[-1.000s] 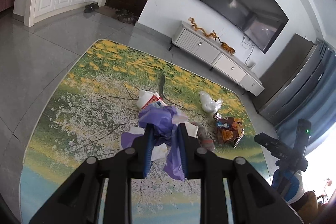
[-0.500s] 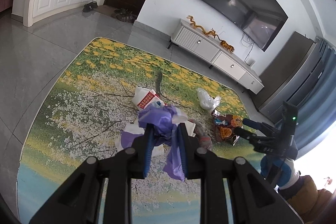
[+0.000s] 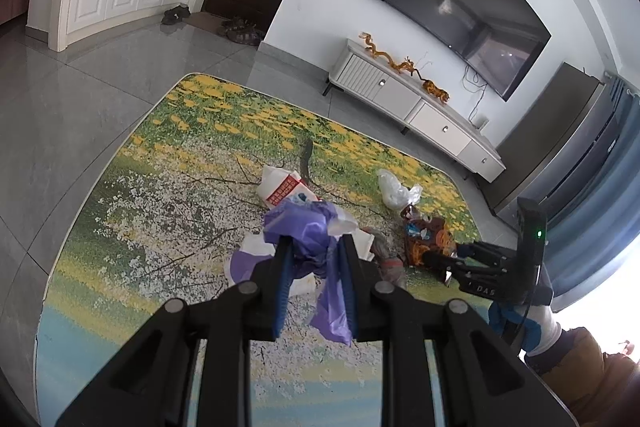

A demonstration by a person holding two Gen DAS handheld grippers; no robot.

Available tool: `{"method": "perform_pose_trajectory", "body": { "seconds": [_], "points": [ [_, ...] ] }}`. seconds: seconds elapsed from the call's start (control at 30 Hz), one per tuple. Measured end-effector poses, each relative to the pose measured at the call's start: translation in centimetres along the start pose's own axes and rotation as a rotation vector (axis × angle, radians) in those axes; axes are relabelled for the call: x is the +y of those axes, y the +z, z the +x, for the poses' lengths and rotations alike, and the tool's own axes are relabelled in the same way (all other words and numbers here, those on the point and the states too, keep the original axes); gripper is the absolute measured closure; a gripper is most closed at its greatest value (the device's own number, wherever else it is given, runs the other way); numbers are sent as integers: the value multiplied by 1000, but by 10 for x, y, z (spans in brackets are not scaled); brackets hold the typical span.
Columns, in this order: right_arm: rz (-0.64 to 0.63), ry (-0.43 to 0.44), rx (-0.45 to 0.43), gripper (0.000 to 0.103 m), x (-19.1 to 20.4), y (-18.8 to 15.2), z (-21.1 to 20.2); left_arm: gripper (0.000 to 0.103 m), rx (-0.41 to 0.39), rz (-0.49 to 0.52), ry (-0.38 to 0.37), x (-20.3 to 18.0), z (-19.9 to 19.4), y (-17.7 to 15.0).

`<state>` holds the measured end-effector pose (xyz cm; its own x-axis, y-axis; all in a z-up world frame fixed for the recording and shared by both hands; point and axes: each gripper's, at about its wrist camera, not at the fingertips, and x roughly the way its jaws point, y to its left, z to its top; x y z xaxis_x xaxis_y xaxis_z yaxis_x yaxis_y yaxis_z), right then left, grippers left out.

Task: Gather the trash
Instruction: 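Grasp the purple gloves with the left tool while the right tool grasps the brown snack bag, then carry gloves and snack bag to the bin and open both tools over it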

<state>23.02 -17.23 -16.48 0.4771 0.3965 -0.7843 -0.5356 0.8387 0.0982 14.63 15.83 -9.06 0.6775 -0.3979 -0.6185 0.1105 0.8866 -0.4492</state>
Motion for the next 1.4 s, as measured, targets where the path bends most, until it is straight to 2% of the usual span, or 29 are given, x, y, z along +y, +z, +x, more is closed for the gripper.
{"method": "perform_pose_trajectory", "body": {
  "seconds": [0.13, 0.4, 0.6, 0.83, 0.93, 1.13, 1.4],
  "points": [
    [-18, -11, 9, 72, 9, -6, -5, 82, -11, -3, 0, -1, -7, -1],
    [18, 0, -11, 74, 22, -29, -31, 82, -48, 14, 8, -11, -34, -5],
    [103, 59, -122, 74, 21, -43, -84, 82, -58, 44, 17, -26, -52, -10],
    [275, 249, -277, 74, 1, -58, -147, 82, -56, 91, -4, -56, -63, -16],
    [318, 262, -325, 74, -8, -66, -170, 82, -42, 134, -20, -77, -60, -17],
    [380, 155, -397, 74, -36, -98, -213, 82, 18, 242, -78, -137, -36, -20],
    [568, -56, -426, 74, -99, -172, -242, 82, 174, 441, -188, -256, 41, -45]
  ]
}}
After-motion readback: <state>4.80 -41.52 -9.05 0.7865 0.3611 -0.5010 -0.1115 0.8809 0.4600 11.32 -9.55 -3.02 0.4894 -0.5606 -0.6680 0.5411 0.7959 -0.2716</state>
